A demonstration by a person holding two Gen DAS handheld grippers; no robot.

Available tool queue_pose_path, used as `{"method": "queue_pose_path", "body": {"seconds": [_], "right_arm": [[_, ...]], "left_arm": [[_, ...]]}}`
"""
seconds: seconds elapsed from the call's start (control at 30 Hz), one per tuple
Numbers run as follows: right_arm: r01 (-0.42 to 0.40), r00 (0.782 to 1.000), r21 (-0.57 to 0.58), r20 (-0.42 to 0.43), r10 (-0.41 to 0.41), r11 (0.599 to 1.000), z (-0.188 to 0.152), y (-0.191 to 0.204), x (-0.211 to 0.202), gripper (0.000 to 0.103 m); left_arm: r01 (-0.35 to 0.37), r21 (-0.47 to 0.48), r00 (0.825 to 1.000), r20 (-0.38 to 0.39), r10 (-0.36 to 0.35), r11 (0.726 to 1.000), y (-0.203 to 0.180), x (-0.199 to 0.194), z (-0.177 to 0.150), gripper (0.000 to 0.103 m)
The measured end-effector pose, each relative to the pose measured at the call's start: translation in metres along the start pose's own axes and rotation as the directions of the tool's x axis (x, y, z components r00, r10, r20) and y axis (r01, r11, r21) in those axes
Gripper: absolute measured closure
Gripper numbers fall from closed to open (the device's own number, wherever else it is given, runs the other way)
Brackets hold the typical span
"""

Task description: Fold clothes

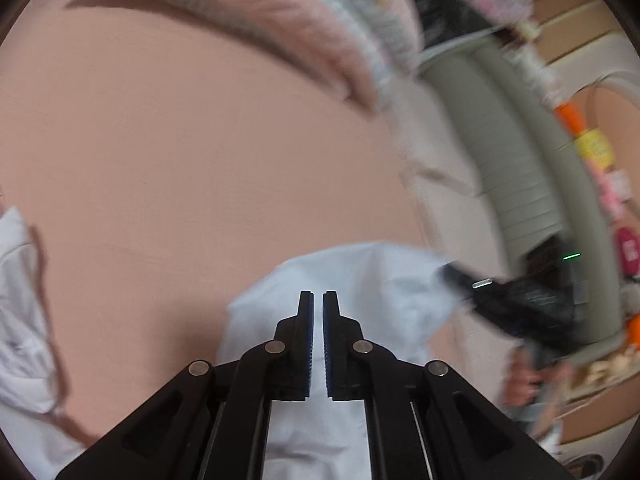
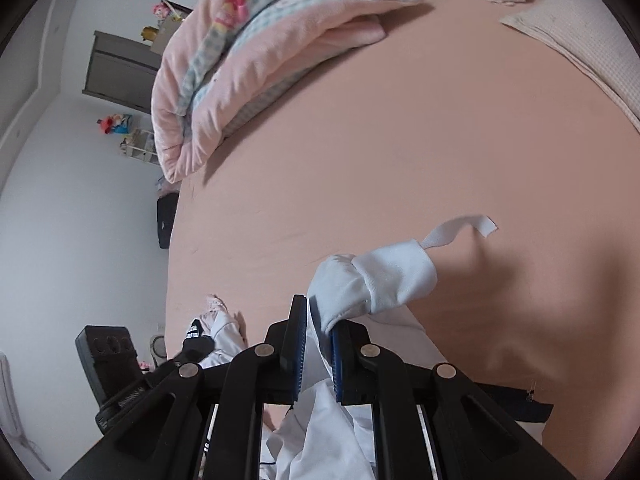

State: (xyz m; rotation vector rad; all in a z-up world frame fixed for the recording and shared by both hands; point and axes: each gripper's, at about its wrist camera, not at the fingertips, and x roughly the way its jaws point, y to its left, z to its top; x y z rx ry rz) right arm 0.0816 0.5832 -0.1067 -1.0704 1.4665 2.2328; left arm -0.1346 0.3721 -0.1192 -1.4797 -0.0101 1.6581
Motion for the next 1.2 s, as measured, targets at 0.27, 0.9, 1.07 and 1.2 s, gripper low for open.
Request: {"method": "queue_pose_path", "body": {"seconds": [0.27,0.9,1.07,1.2], "right_arm": [[0.054,0.999,-0.028,0.005,-0.054,0.998,-0.013,-0.011,-0.017,0.094],[0.418,0.902,-0.157,-0.048,-0.43,0.894,-0.015,0.006,-0.003,0.031],[0.384,0.908,-0.17,-0.107,-0.405,0.907,-0.02,0.022,0.021,0.03],[0.363,0.899,-0.198,-0.184,-0.398,0.911,-0.025,0.029,0.055,0.03]], "left_arm": [[-0.122,-0.056,0.98,-0.165,0.111,0.991,0.036,0.047,-0.009,0.092],[-0.037,-0.258,0.98,-0.199,-0.016,0.966,0.081,0.075,-0.023,0.043],[0.024,-0.262,0.987,-0.15,-0.065,0.965,0.081,0.074,-0.028,0.043],[0.044,-0.23,0.991,-0.114,-0.072,0.972,0.076,0.072,-0.033,0.062]]}}
